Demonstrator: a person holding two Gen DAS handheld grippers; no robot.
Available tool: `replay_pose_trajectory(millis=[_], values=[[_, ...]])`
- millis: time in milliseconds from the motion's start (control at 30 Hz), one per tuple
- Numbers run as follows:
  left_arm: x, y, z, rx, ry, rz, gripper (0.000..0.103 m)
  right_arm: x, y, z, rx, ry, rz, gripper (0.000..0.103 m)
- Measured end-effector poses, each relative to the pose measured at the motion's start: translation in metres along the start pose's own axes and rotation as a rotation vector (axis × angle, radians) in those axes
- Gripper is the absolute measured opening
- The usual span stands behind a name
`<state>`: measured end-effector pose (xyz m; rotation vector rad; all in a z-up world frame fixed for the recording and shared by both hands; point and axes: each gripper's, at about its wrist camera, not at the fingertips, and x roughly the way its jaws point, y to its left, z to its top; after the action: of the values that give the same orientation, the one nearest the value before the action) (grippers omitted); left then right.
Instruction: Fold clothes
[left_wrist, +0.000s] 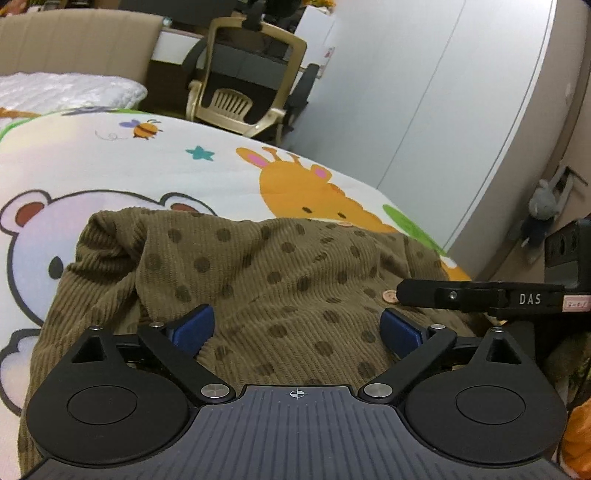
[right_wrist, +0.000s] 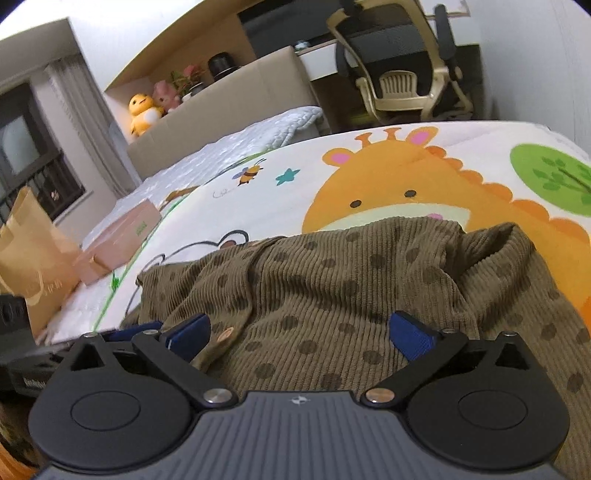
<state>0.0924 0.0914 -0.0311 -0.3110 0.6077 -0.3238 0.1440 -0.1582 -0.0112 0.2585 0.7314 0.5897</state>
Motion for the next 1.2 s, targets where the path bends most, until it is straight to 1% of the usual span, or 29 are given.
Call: replay_pose_trajectory(millis=[67, 167, 200, 233, 267, 400, 433, 533, 567, 633, 700, 767, 833, 900, 1000, 1100, 1200], values=[[-0.001, 0.001, -0.001, -0.007, -0.005, -0.006, 0.1, -0.002, 0.0, -0.001, -0.016, 0.006, 0.012, 0.103], [-0.001, 0.002, -0.002, -0.008, -0.008, -0.007, 0.1, -0.014, 0.001, -0.002, -0.031, -0.004, 0.005, 0.103], [-0.001, 0.002, -0.002, -0.01, -0.009, -0.008, 0.1, -0.021, 0.002, -0.002, -0.025, -0.027, -0.006, 0.103], [-0.002, 0.002, -0.002, -0.012, -0.01, -0.01, 0.1, -0.03, 0.002, -0.004, -0.026, -0.058, -0.035, 0.103], [-0.001, 0.003, -0.002, -0.013, -0.011, -0.011, 0.1, -0.033, 0.005, -0.007, -0.065, -0.066, -0.099, 0.103], [-0.001, 0.004, -0.002, -0.018, -0.014, -0.016, 0.1, -0.031, 0.022, -0.023, -0.299, -0.045, -0.416, 0.103], [-0.001, 0.004, -0.002, -0.02, -0.015, -0.017, 0.1, -0.029, 0.024, -0.029, -0.347, -0.043, -0.451, 0.103], [-0.001, 0.005, -0.002, -0.021, -0.015, -0.02, 0.1, -0.028, 0.03, -0.034, -0.389, -0.052, -0.47, 0.103], [-0.001, 0.005, -0.002, -0.021, -0.015, -0.02, 0.101, -0.027, 0.03, -0.033, -0.382, -0.049, -0.471, 0.103], [-0.001, 0.005, -0.002, -0.02, -0.015, -0.019, 0.101, -0.026, 0.026, -0.03, -0.311, -0.035, -0.458, 0.103], [-0.001, 0.006, -0.002, -0.026, -0.017, -0.025, 0.101, -0.028, 0.015, -0.027, -0.221, -0.016, -0.419, 0.103], [-0.002, 0.007, -0.002, -0.034, -0.02, -0.032, 0.101, -0.031, 0.001, -0.024, -0.14, 0.009, -0.354, 0.103], [-0.002, 0.009, -0.003, -0.044, -0.023, -0.042, 0.101, -0.032, -0.007, -0.023, -0.109, 0.018, -0.31, 0.103], [-0.002, 0.01, -0.002, -0.051, -0.024, -0.05, 0.102, -0.035, -0.006, -0.024, -0.112, 0.011, -0.297, 0.103], [-0.002, 0.011, -0.002, -0.054, -0.025, -0.056, 0.102, -0.041, 0.003, -0.019, -0.152, -0.066, -0.317, 0.103], [-0.002, 0.011, -0.002, -0.056, -0.025, -0.059, 0.103, -0.04, 0.014, -0.006, -0.219, -0.151, -0.4, 0.103], [-0.003, 0.012, -0.002, -0.057, -0.025, -0.063, 0.103, -0.022, 0.011, 0.006, -0.222, -0.122, -0.448, 0.103]])
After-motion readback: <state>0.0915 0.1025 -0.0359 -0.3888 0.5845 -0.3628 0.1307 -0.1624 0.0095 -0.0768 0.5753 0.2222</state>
